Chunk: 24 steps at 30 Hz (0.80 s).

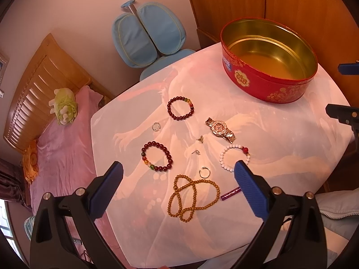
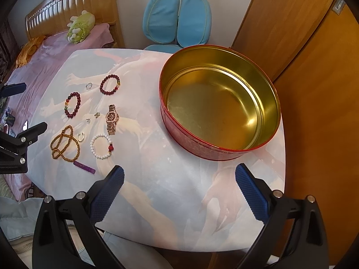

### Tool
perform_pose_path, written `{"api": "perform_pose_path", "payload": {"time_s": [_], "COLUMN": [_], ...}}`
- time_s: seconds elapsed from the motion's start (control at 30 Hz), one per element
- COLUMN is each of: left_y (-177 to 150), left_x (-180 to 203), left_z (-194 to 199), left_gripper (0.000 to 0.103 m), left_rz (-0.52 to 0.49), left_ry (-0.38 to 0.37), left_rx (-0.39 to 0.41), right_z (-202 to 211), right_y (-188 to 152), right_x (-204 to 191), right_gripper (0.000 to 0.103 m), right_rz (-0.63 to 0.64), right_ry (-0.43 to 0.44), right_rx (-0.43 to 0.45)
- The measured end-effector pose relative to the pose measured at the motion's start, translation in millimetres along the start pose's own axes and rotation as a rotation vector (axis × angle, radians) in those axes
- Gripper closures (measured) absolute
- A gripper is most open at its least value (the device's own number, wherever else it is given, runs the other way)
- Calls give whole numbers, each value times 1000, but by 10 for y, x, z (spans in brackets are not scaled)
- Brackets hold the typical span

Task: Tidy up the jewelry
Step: 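Move both tools over the table toward the bead bracelets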

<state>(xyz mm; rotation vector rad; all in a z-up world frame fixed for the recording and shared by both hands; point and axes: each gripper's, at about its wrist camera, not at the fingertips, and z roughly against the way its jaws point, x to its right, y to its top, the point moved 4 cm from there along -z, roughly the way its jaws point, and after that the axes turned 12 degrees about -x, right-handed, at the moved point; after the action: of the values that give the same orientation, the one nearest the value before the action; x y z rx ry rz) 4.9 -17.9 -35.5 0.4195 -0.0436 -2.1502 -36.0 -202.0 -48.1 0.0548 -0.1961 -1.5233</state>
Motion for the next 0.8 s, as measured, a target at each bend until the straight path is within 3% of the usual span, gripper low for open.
{"api": "perform_pose_path", "payload": {"time_s": [0.8], "left_y": [25], "left_x": [104], "left_z": [17], "left_gripper": [7], "left_rz": [-18], "left_ry": [0], "left_rx": [-8], "right_z": [-35], "right_y": [-72], "right_x": [39], "right_gripper": [4], "right_rz": [-1], "right_ry": [6], "right_rx": [-12]}}
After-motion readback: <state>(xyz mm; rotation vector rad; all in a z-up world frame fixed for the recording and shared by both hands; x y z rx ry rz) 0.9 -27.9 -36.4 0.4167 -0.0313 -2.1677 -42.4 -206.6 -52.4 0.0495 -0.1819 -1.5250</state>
